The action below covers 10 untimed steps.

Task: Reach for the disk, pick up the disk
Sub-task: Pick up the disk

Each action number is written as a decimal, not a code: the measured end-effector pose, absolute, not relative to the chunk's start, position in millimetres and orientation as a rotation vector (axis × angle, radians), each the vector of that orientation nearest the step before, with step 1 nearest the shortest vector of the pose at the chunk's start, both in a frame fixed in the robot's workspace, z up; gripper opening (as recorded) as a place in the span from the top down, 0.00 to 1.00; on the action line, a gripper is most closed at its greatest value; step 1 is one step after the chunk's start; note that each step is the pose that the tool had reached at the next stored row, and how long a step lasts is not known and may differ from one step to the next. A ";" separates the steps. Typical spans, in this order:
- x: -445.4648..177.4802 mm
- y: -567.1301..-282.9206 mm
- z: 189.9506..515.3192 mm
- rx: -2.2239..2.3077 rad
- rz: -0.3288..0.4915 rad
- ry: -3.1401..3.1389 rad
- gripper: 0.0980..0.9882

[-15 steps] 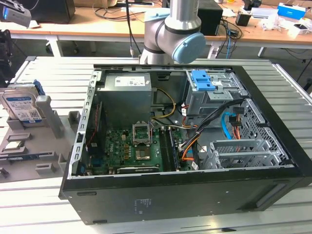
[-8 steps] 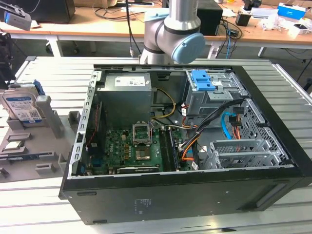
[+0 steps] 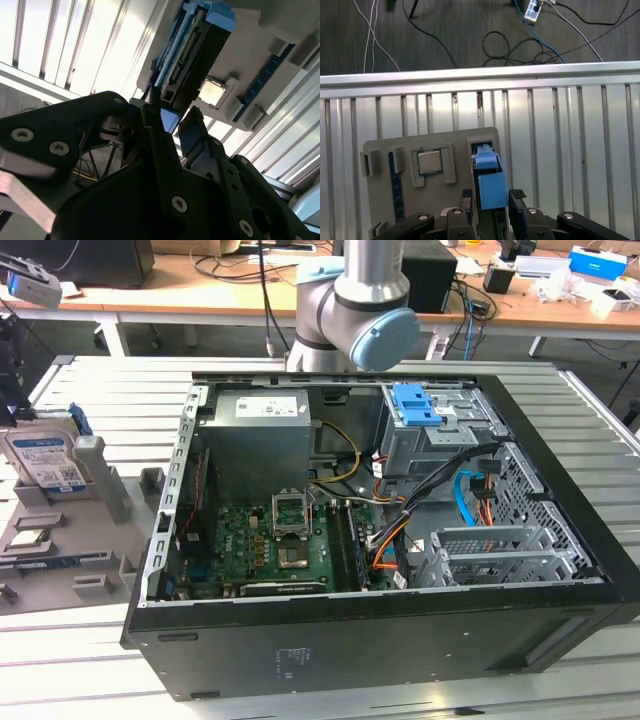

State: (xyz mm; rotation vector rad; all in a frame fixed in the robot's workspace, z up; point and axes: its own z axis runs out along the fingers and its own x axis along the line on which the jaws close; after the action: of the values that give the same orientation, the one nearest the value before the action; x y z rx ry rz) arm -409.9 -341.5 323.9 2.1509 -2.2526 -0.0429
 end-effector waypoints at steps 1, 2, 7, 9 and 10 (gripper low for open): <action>-410.0 -341.5 319.2 2.156 -0.043 -2.247 0.64; -409.9 -341.5 316.7 2.159 -0.043 -2.244 0.64; -413.1 -341.5 302.1 2.186 -0.042 -2.218 0.64; -414.1 -341.5 297.1 2.197 -0.042 -2.207 0.64; -414.2 -341.5 293.2 2.206 -0.042 -2.198 0.64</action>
State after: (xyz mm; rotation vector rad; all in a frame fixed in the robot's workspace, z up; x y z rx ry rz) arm -414.2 -341.5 293.2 2.2062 -2.1976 -0.0419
